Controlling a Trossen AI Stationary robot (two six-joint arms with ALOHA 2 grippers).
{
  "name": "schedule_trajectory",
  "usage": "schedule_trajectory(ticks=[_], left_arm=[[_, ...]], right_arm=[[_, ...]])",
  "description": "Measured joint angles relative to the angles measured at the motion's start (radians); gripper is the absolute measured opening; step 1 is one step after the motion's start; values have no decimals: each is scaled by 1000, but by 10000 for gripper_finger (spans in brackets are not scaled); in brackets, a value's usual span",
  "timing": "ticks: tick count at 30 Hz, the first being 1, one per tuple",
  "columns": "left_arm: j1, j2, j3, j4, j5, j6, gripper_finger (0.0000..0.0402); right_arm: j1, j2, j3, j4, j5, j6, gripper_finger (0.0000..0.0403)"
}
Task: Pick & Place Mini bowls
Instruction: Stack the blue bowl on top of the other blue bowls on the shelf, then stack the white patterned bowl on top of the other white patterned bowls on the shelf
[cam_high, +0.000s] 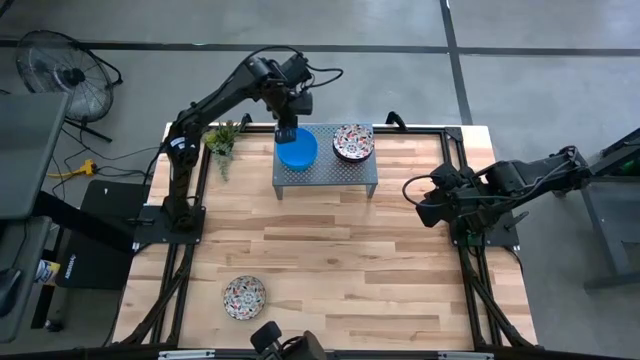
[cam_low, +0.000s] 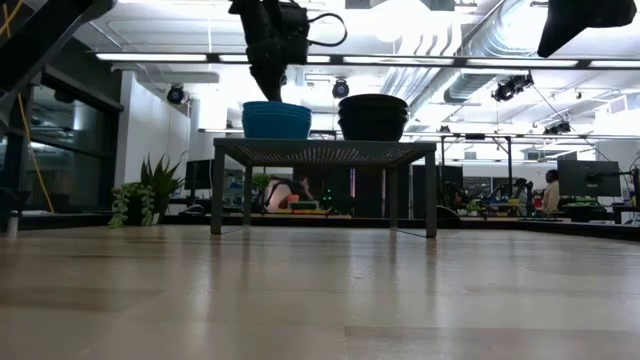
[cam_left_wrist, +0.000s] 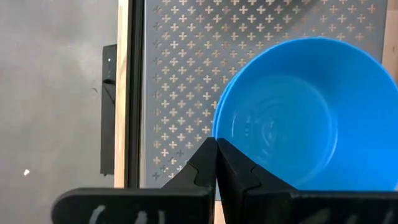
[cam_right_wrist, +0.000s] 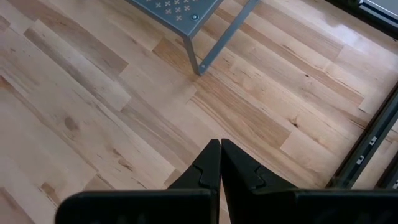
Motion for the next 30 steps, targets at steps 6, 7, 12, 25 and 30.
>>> schedule_trajectory(ticks=[6,7,12,25,30], left_arm=[[0,0,0,1,-15,-6,0],[0,0,0,0,-22,-8,0],[0,-51,0,-9,-49,-8,0],[-59,-170,2,-121,8,-55,0],[-125,-226,-1,-119,17,-94,0]], right_arm=[[0,0,0,-1,0,-1,0],[0,0,0,-2,-1,-1,0],[0,-1,0,-3,-10,-1,0],[0,-2,0,-5,-14,-17,0],[0,-2,0,-6,-18,-21,0]])
